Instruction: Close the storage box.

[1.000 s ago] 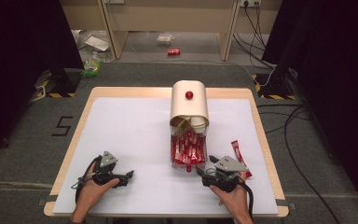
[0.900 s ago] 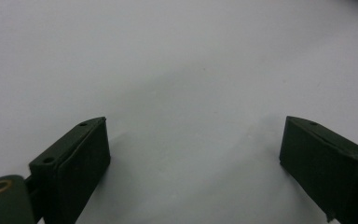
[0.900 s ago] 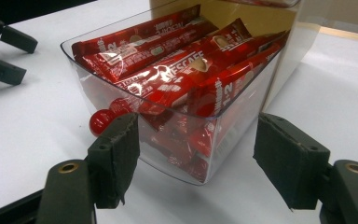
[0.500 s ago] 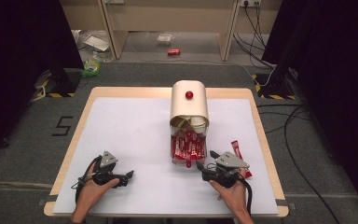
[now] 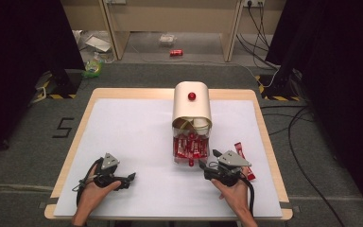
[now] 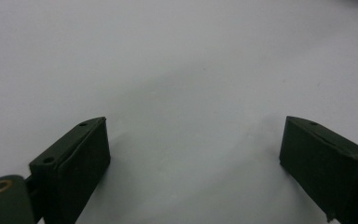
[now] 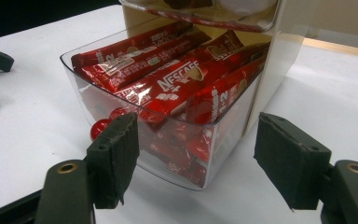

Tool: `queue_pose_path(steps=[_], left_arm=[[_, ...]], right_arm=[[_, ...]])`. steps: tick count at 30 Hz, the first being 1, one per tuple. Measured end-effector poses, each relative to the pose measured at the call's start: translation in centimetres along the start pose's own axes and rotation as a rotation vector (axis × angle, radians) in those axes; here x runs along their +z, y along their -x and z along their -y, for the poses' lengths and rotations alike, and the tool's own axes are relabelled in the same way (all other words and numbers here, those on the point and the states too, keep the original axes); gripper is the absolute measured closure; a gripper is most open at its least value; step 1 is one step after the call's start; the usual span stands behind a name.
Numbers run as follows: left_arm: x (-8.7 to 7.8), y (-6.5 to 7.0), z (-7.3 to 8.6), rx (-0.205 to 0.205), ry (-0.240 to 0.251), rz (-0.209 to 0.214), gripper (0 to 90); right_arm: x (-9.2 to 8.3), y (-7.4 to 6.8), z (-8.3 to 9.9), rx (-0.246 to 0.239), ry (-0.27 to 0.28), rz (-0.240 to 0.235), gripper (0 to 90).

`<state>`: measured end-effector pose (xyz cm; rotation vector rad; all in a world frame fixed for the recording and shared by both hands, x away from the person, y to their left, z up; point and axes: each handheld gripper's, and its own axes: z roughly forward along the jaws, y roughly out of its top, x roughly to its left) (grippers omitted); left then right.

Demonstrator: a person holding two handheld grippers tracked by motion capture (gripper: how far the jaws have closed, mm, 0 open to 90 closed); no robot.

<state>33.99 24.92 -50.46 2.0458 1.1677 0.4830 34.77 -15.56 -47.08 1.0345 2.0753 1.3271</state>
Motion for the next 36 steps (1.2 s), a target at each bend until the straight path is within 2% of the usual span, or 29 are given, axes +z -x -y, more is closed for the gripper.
queue_pose_path(steps=[29, 32, 36], left_arm=[[0.0, 0.0, 0.0, 0.0, 0.0, 0.0, 7.7], [0.0, 0.0, 0.0, 0.0, 0.0, -0.001, 7.7], [0.0, 0.0, 0.0, 0.001, 0.001, -0.001, 7.6]], right_arm=[[1.2, 0.8, -0.6, -0.007, 0.007, 0.028, 31.0], [1.4, 0.9, -0.6, 0.009, 0.011, 0.028, 31.1], [1.5, 1.0, -0.7, 0.008, 0.014, 0.029, 31.1]])
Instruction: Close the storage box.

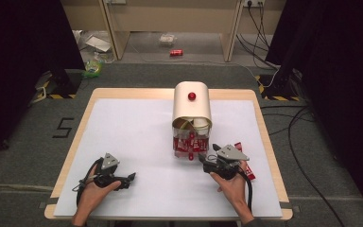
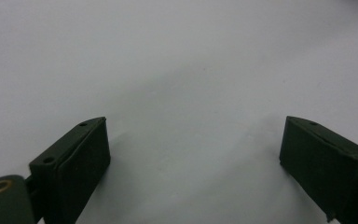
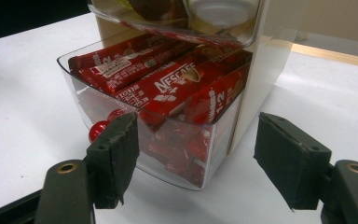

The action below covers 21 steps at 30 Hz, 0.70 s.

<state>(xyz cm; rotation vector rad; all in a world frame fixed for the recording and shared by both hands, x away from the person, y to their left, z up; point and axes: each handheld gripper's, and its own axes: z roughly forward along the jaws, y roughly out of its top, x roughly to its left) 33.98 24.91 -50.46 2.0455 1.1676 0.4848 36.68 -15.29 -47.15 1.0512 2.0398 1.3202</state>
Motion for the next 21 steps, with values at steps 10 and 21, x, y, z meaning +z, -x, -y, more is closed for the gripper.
queue_pose_path(steps=[10, 21], left_arm=[[0.0, 0.0, 0.0, 0.0, 0.0, 0.0, 7.7], [0.0, 0.0, 0.0, 0.0, 0.0, 0.0, 7.6]], right_arm=[[0.8, 0.3, -0.4, 0.003, -0.009, 0.018, 30.6], [1.5, 0.4, -0.6, 0.009, -0.014, 0.028, 30.5]])
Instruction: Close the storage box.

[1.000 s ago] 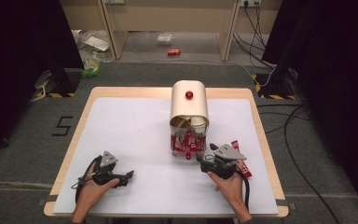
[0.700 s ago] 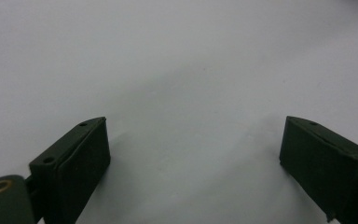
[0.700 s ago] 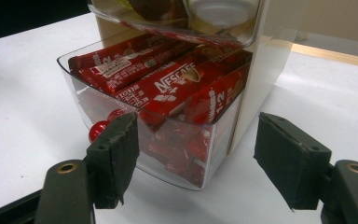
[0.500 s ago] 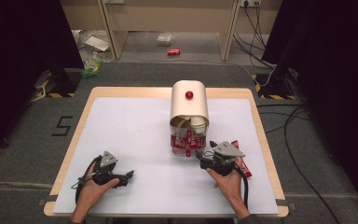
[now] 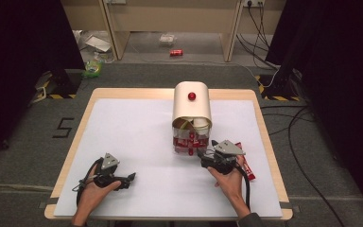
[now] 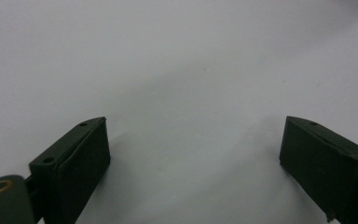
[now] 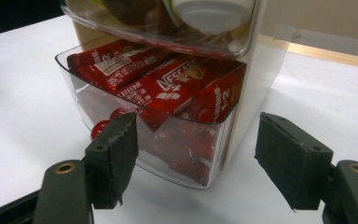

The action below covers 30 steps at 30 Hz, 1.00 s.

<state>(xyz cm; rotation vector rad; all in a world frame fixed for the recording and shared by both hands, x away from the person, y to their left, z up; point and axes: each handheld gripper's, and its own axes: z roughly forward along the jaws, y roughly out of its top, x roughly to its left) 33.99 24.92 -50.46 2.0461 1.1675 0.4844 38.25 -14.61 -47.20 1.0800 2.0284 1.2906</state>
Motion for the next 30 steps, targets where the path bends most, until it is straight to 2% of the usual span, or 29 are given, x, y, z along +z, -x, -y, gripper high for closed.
queue_pose_path(steps=[30], left_arm=[[0.0, 0.0, 0.0, 0.0, 0.0, 0.0, 7.7]], right_arm=[[1.0, 0.7, -0.6, 0.005, 0.009, 0.025, 30.4]])
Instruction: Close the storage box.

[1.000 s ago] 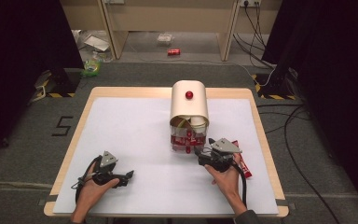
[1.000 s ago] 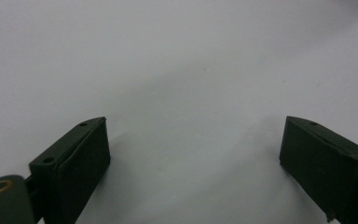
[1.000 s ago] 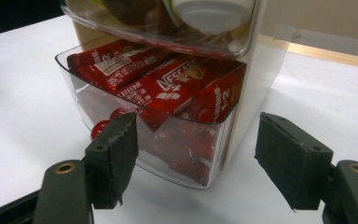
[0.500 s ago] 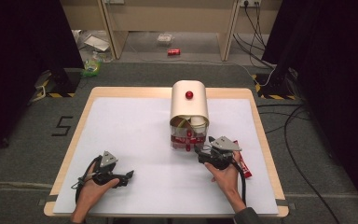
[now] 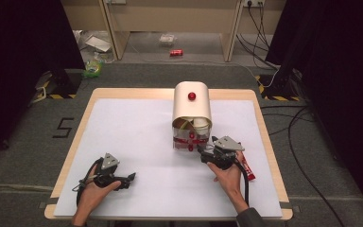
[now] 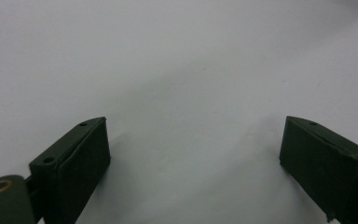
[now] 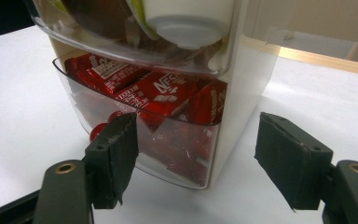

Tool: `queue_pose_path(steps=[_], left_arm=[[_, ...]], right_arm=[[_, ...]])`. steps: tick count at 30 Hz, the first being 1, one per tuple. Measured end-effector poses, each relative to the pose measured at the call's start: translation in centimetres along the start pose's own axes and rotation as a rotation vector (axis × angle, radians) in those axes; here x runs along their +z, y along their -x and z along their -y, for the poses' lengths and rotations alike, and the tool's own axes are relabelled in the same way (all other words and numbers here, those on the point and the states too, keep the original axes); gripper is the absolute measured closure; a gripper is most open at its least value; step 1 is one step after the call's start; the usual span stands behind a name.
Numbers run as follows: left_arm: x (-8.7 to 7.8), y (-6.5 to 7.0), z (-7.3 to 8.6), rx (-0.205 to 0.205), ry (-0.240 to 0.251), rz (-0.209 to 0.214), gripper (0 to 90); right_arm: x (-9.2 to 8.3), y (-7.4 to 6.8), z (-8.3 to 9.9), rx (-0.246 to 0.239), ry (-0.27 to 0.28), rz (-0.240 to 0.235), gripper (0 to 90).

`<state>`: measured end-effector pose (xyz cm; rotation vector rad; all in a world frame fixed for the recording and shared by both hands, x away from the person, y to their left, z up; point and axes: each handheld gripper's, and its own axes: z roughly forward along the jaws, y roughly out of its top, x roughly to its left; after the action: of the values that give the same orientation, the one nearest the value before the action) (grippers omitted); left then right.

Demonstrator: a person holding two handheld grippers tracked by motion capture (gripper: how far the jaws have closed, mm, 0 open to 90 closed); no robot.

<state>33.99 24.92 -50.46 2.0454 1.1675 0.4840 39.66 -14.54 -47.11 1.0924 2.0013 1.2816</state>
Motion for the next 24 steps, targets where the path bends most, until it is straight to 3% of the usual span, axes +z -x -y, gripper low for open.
queue_pose_path(steps=[9, 16, 24], left_arm=[[0.0, 0.0, 0.0, 0.0, 0.0, 0.0, 7.7], [0.0, 0.0, 0.0, 0.0, 0.0, 0.0, 7.7], [0.0, 0.01, 0.01, -0.001, 0.001, 0.0, 7.7]], right_arm=[[0.12, 0.04, -0.19, -0.01, -0.006, 0.008, 28.8], [0.07, 0.09, -0.13, 0.009, -0.014, -0.009, 30.6], [-0.34, 0.1, -0.11, -0.005, -0.041, -0.024, 30.3]])
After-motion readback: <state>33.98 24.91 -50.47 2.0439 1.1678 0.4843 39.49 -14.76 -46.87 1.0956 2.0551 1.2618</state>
